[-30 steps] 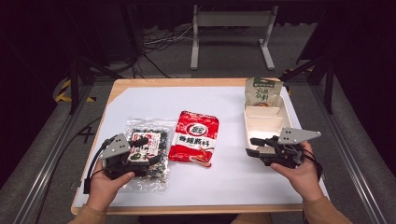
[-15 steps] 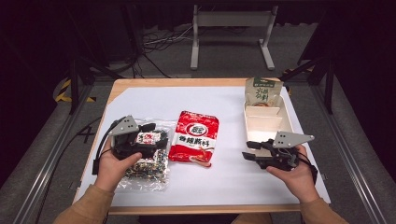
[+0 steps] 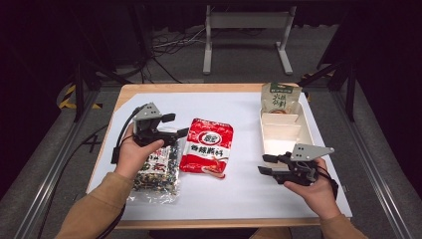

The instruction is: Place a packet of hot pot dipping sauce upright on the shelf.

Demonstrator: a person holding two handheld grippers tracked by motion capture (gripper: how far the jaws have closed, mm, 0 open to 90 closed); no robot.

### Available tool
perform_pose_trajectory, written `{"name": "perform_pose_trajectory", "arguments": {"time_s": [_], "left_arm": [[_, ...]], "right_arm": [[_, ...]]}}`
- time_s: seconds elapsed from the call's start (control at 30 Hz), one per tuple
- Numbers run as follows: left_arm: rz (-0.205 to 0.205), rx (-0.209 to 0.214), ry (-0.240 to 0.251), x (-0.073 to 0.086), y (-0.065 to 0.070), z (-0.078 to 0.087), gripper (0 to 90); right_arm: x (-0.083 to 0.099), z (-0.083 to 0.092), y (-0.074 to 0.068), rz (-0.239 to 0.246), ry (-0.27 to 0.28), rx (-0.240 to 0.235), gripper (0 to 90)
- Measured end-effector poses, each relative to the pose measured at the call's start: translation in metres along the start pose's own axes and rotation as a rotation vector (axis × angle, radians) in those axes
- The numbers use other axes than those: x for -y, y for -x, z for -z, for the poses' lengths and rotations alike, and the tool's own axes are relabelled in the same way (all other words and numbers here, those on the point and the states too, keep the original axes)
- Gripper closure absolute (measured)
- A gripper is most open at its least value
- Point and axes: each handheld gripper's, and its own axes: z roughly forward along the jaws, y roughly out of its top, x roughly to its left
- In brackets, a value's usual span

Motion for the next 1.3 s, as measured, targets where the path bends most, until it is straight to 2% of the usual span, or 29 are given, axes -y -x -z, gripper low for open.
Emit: {"name": "perform_pose_trajectory", "arguments": {"time_s": [0.07, 0.1, 0.17, 0.3, 0.53, 0.7, 0.87, 1.07, 1.2, 1.3], "left_arm": [[0.046, 0.013, 0.003, -0.002, -0.009, -0.009, 25.0], [0.046, 0.013, 0.003, -0.002, -0.009, -0.009, 25.0], [0.078, 0.015, 0.000, -0.006, -0.017, -0.021, 25.0], [0.066, 0.007, -0.006, -0.010, -0.022, -0.028, 25.0], [0.070, 0.001, -0.017, -0.014, -0.027, -0.040, 25.0], [0.041, -0.018, -0.009, -0.016, -0.032, -0.049, 27.1], [0.029, -0.048, -0.024, -0.017, -0.039, -0.059, 29.8], [0.054, -0.062, -0.042, -0.017, -0.047, -0.069, 33.7], [0.094, -0.036, -0.065, -0.011, -0.050, -0.080, 36.7], [0.098, -0.035, -0.075, -0.010, -0.052, -0.085, 36.7]], "right_arm": [[0.002, 0.003, -0.001, -0.007, 0.004, 0.002, 53.7], [0.002, 0.003, -0.001, -0.007, 0.004, 0.002, 53.7], [0.003, 0.004, -0.003, -0.009, 0.006, -0.010, 53.6], [0.006, 0.005, -0.006, -0.008, -0.002, -0.017, 53.2], [0.010, 0.004, -0.008, -0.016, -0.005, -0.014, 52.9], [0.012, 0.002, -0.010, -0.030, -0.008, -0.032, 52.5], [0.014, 0.001, -0.010, -0.029, -0.013, -0.036, 52.2], [0.014, 0.003, -0.012, -0.018, -0.010, -0.031, 50.0], [0.015, 0.005, -0.011, -0.017, -0.008, -0.028, 49.5], [0.015, 0.005, -0.012, -0.018, -0.006, -0.028, 49.0]]}}
